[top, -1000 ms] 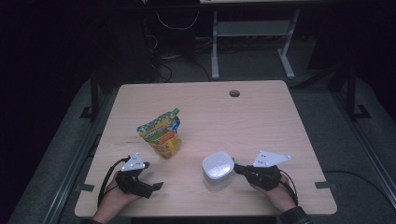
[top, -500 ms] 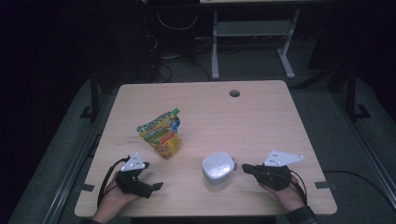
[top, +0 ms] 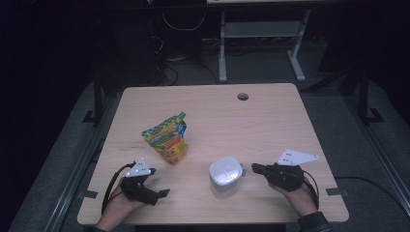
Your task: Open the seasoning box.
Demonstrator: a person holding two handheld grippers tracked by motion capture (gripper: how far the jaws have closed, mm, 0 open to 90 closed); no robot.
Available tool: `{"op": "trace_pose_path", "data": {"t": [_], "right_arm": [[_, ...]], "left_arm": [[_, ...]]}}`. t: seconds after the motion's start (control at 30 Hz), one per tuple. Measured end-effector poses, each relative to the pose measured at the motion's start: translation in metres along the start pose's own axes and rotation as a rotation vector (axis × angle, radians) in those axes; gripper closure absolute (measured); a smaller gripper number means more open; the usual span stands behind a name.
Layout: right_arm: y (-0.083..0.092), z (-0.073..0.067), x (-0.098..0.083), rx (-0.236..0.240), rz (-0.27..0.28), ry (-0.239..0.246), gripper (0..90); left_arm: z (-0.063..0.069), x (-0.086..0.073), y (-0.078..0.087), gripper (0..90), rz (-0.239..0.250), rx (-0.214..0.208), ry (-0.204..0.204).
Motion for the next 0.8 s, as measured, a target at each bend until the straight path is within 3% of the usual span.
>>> {"op": "trace_pose_path", "data": {"t": [0.27, 0.53, 0.8], "right_arm": [[0.003, 0.003, 0.010, 0.008, 0.042, -0.027, 89.6], [0.002, 0.004, 0.027, 0.015, 0.079, -0.010, 89.6], [-0.009, 0.005, 0.054, 0.084, 0.086, 0.019, 89.7]], "left_arm": [[-0.001, 0.000, 0.001, 4.2, 0.010, 0.000, 0.006], [-0.001, 0.000, -0.002, 4.2, -0.013, 0.000, -0.010], [-0.002, 0.000, -0.002, 4.2, -0.011, 0.003, -0.011]]}}
Point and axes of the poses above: each handheld gripper's, and its own axes: y roughly backward along the jaws, x roughly out of its top, z roughly to its right, the point moved 1 cm from there along -y, roughly forward along the jaws, and after that the axes turned 8 degrees about -x, right-handed, at the moved point
